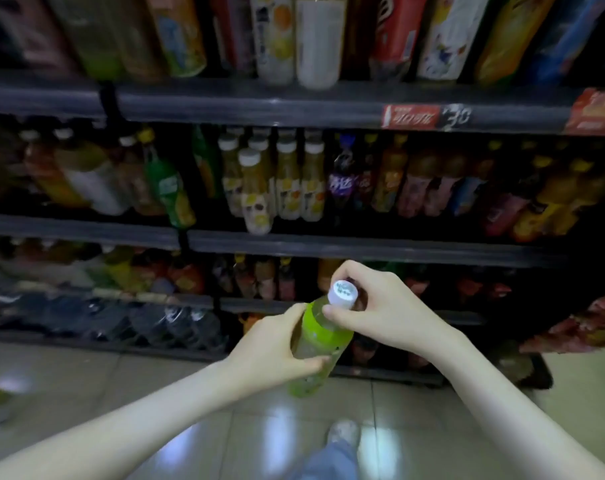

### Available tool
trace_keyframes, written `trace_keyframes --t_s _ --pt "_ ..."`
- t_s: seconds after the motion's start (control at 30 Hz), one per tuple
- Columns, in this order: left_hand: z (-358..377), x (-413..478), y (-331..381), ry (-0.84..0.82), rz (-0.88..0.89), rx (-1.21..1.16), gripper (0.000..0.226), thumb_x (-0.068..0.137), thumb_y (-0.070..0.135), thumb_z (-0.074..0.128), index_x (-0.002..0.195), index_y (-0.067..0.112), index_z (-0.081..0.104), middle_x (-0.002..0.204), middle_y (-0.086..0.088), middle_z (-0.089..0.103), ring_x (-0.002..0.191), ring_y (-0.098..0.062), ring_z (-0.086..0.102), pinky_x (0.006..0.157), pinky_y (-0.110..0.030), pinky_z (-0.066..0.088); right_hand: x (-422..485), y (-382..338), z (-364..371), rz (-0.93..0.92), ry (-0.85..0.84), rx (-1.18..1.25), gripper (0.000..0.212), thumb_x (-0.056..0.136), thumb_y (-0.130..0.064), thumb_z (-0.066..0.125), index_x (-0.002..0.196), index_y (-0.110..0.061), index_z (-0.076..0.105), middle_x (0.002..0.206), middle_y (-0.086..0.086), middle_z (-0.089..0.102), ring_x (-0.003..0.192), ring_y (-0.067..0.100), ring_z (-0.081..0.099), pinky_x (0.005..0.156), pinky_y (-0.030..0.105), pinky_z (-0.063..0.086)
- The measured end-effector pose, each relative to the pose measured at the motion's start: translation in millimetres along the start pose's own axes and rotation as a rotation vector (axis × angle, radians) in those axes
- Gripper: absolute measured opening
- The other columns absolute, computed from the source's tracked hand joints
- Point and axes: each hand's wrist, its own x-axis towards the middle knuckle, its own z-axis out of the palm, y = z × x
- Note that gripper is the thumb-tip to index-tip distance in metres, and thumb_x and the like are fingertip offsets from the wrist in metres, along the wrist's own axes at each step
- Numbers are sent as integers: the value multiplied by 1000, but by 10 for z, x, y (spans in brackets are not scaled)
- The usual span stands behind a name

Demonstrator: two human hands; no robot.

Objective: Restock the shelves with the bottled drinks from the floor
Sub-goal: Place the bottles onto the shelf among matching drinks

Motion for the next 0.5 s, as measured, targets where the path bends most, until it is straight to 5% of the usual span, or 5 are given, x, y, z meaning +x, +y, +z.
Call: trace_keyframes --t_s 0.13,0.23,0.33,0.5 --pt "-67 -514 -482 -61 -147 -121 61 70 47 74 122 32 45 110 12 68 102 -3 63 90 -31 51 62 -256 723 -2 -107 -24 22 73 -29 71 80 -29 51 65 -10 59 56 3 48 55 24 40" --pt "-213 -830 -856 -127 -230 -231 72 77 45 74 137 32 36 126 15 60 116 1 54 100 -23 43 220 -460 1231 -33 -239 -120 20 73 -31 68 84 -26 52 73 -8 63 67 8 55 63 32 46" --pt "-404 -1126 -1295 -64 -295 -280 60 80 38 74 131 36 42 124 18 58 112 9 53 99 -18 42 476 -625 1749 -33 -346 -205 20 73 -31 65 86 -25 51 77 -6 64 72 13 57 67 39 48" --pt "-787 -1746 -2276 124 -534 -426 61 66 58 68 119 45 41 119 11 57 113 -4 55 99 -21 44 1064 -995 2768 -69 -519 -326 19 76 -28 61 90 -25 48 85 -6 61 78 15 57 61 30 42"
